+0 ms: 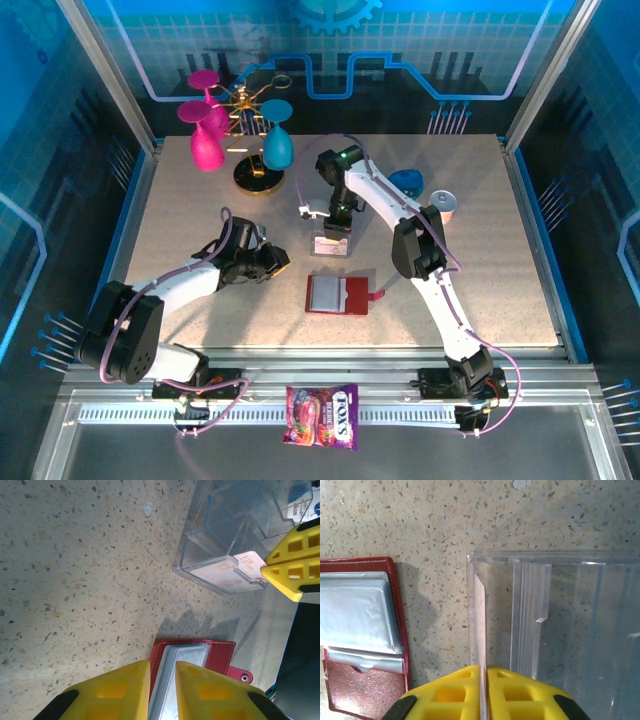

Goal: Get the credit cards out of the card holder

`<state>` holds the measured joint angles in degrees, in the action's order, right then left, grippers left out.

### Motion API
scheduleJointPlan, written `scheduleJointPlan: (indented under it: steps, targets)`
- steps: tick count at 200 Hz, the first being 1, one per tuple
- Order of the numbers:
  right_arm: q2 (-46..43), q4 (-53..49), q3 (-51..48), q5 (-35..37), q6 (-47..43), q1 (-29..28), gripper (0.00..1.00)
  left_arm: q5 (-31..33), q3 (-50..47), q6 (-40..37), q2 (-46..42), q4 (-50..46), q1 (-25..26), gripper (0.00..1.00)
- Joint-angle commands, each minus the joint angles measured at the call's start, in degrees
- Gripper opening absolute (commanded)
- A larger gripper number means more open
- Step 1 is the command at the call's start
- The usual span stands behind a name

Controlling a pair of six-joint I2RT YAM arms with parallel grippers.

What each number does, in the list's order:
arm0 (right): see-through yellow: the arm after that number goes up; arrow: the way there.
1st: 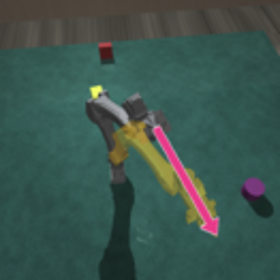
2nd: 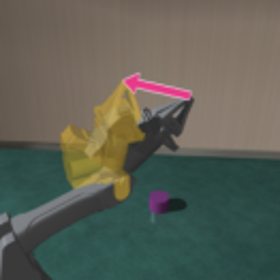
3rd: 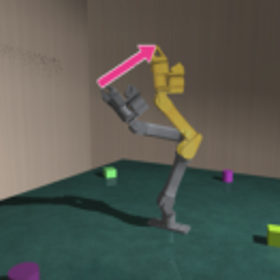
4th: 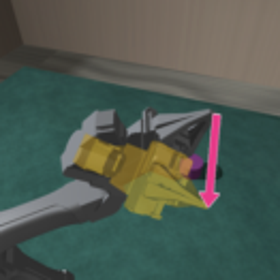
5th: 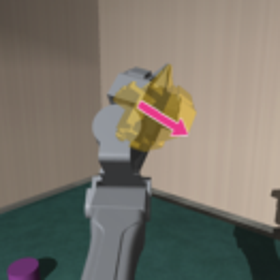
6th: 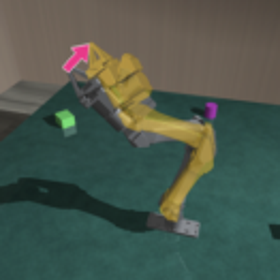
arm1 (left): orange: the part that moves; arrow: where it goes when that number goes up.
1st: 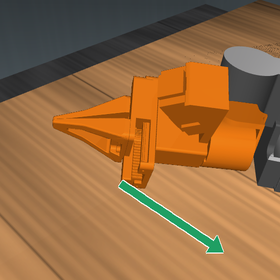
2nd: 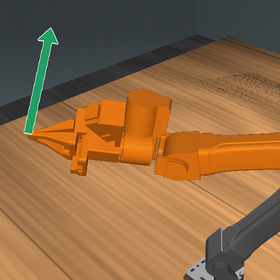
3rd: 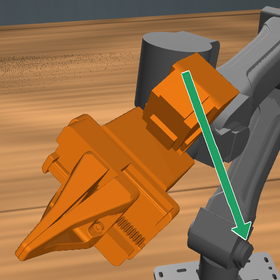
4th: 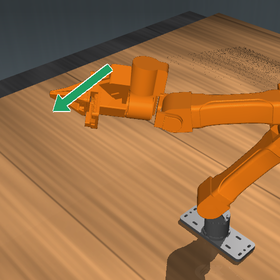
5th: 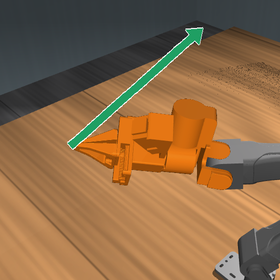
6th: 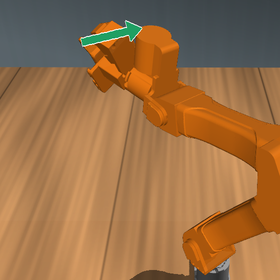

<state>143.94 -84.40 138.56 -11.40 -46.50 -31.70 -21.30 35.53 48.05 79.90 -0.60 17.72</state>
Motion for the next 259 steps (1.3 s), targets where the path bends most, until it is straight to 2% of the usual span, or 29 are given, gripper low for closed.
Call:
scheduleJointPlan:
  steps: [1, 68, 123, 159, 215, 236, 259]
  targets:
    - [0.2, -0.7, 0.8, 1.0, 0.3, 0.3, 0.16, -0.7, -0.5, 0.6, -0.8, -0.8, -0.7, 0.22]
    - [-6.5, 2.8, -0.5, 4.5, 1.5, 0.3, 0.24, -1.2, -0.3, 0.1, -1.8, -0.9, -0.6, 0.22]
    - [-19.2, 14.0, -16.3, 3.4, 9.6, -0.1, 0.25, -3.3, 0.9, -0.6, -0.4, -0.1, 0.6, 0.23]
    - [-28.8, 23.9, -30.7, 2.1, 20.0, -1.0, 0.27, -3.7, 1.1, -0.4, 1.0, 1.3, 2.9, 0.23]
    - [-41.4, 39.6, -53.3, 0.7, 43.6, -5.2, 0.3, -3.3, 1.8, 1.2, 4.5, 4.1, 7.4, 0.23]
    - [-44.2, 42.5, -59.0, 2.2, 51.9, -6.5, 0.26, -3.0, 1.7, 1.7, 5.1, 4.5, 8.8, 0.23]
    - [-47.5, 47.9, -66.3, 0.6, 61.1, -7.4, 0.24, -3.1, 1.6, 1.9, 6.1, 4.5, 9.9, 0.23]
